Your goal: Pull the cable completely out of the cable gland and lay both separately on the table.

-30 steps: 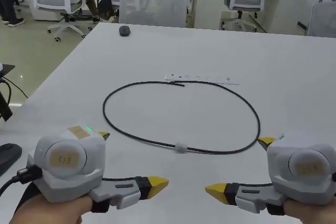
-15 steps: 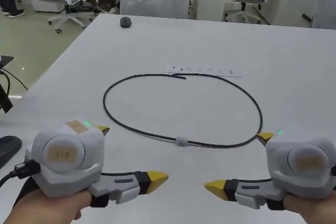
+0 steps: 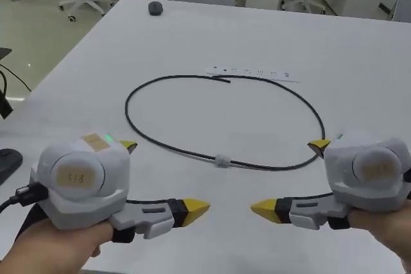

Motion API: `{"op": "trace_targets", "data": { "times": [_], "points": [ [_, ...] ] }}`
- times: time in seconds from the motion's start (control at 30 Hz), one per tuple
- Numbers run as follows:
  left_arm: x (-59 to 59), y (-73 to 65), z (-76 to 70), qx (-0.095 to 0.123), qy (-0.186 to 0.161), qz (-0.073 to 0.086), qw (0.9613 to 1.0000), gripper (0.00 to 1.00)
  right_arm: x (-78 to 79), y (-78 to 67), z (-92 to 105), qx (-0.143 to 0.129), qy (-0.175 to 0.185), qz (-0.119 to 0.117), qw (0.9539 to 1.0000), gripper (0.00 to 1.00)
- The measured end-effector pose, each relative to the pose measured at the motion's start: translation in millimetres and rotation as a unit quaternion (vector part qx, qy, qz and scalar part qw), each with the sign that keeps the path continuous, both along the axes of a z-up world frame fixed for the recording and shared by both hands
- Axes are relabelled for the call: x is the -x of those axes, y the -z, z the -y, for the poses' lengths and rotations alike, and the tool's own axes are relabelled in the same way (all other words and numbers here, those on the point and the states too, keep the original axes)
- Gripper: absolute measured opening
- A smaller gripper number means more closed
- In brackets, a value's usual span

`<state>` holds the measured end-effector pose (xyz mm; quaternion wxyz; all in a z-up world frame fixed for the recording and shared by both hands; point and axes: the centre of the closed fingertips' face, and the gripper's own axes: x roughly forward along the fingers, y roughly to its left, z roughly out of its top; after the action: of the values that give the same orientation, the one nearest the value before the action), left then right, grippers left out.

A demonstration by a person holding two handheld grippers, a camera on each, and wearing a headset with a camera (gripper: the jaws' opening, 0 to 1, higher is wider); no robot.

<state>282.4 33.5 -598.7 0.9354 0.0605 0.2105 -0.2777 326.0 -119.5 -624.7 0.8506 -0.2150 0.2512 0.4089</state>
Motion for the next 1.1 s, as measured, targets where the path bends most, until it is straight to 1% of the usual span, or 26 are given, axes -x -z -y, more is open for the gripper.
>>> {"op": "trace_targets", "data": {
  "times": [0.03,0.1,0.13,0.17,0.2,0.23,0.33,0.4,0.53,0.63,0.8,0.97,1.1],
  "points": [
    [-0.4,0.1,0.5,0.000,0.000,0.000,1.0000,0.97,-0.9,0.3,-0.5,0.001,-0.002,0.000,1.0000,0.94],
    [-2.4,-0.6,1.3,0.003,-0.001,0.000,1.0000,0.96,-5.6,3.5,-2.9,0.008,-0.013,-0.005,0.9999,0.93],
    [-3.3,-1.2,1.5,0.004,-0.002,0.001,1.0000,0.96,-8.0,5.7,-4.1,0.015,-0.020,-0.009,0.9996,0.90],
    [-5.3,-1.4,1.8,0.004,-0.002,0.002,1.0000,0.97,-10.1,6.3,-5.3,0.018,-0.025,-0.007,0.9995,0.88],
    [-6.4,-1.4,1.9,0.004,-0.002,0.002,1.0000,0.96,-10.9,6.6,-6.5,0.019,-0.030,-0.007,0.9994,0.87],
    [-7.4,-1.3,2.0,0.003,-0.001,0.003,1.0000,0.96,-13.6,8.2,-10.2,0.020,-0.039,-0.013,0.9990,0.84],
    [-10.2,0.5,3.6,0.001,0.000,0.002,1.0000,0.96,-19.5,13.0,-16.9,0.022,-0.053,-0.024,0.9981,0.78],
    [-11.5,1.7,4.9,0.003,0.001,0.002,1.0000,0.96,-24.1,15.3,-20.4,0.024,-0.059,-0.027,0.9976,0.75],
    [-13.5,3.0,7.5,0.005,0.003,0.001,1.0000,0.96,-32.0,18.8,-26.9,0.028,-0.073,-0.034,0.9964,0.66],
    [-15.1,2.0,9.8,0.008,0.005,0.001,1.0000,0.96,-37.8,22.1,-30.0,0.033,-0.082,-0.039,0.9954,0.64],
    [-17.8,0.6,12.1,0.009,0.006,0.003,0.9999,0.96,-43.2,27.2,-36.7,0.036,-0.097,-0.050,0.9934,0.58],
    [-20.1,1.4,11.7,0.009,0.005,0.002,0.9999,0.96,-47.2,34.6,-46.7,0.043,-0.117,-0.061,0.9903,0.48],
    [-21.8,2.5,9.5,0.010,0.002,0.001,0.9999,0.96,-49.1,40.2,-56.2,0.047,-0.132,-0.066,0.9879,0.44]
  ]
}}
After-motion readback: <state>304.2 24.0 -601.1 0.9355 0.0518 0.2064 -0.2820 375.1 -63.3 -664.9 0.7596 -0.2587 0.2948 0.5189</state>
